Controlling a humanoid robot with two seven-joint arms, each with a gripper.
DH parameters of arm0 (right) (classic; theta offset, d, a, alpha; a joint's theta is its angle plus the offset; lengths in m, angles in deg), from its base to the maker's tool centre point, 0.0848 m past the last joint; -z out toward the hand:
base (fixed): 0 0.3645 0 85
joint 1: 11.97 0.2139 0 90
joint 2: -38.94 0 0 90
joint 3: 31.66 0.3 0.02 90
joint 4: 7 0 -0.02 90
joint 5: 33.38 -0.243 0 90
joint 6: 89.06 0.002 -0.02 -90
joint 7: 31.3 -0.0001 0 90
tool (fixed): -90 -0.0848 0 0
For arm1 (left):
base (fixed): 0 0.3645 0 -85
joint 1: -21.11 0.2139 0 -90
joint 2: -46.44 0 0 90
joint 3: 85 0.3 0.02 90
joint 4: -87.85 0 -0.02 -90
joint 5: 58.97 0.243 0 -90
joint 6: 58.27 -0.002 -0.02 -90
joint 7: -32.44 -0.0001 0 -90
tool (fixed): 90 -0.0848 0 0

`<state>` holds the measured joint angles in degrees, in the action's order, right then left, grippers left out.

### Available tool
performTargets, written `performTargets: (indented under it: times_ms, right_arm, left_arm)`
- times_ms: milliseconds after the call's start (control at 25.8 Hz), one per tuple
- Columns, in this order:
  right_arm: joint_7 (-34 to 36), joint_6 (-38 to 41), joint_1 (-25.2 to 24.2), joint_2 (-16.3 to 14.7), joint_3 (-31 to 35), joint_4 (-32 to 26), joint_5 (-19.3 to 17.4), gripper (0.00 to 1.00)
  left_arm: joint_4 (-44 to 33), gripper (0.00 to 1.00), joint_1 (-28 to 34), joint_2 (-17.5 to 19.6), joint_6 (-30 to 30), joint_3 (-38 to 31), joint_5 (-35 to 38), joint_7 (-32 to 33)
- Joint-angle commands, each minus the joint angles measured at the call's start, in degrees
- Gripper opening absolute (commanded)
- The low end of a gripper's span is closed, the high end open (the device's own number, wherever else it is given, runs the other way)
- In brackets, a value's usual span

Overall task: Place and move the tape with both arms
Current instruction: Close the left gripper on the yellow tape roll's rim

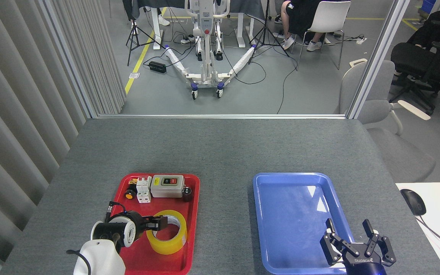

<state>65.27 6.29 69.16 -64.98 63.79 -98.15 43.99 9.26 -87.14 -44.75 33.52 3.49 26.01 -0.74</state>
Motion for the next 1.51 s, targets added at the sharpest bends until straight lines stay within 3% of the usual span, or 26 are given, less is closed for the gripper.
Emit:
performTargets:
  times_ms: [0, 155, 426, 969, 1278, 1472]
  right_arm:
    - [0.02, 0.01, -0.01, 0.03, 0.0, 0.0, -0.02, 1.0]
    - [0.02, 0.01, -0.01, 0.12, 0.0, 0.0, -0.02, 1.0]
    - [0.02, -0.35, -0.01, 0.3, 0.0, 0.0, -0.02, 1.0]
    - [0.02, -0.26, 0.08, 0.03, 0.0, 0.0, 0.07, 1.0]
    - [0.02, -0.17, -0.01, 0.12, -0.09, 0.0, 0.07, 1.0]
    - [0.02, -0.08, -0.01, 0.03, -0.09, 0.0, 0.16, 1.0]
  left_arm:
    - [0.8, 1.0, -1.08, 0.14, 0.06, 0.01, 0.0, 5.05]
    - [1.95, 1.0, -2.4, 1.45, 0.06, 0.1, -0.09, 9.45]
    - [6.52, 1.0, -4.25, 2.33, 0.06, 0.1, 0.0, 9.63]
    - [7.84, 1.0, -5.48, 0.84, -0.12, 1.24, 0.62, 9.63]
    - [9.59, 0.95, -5.74, 0.66, -0.03, 1.24, 0.79, 9.54]
    - [10.38, 0.83, -5.74, 0.84, -0.12, 1.42, 0.97, 9.45]
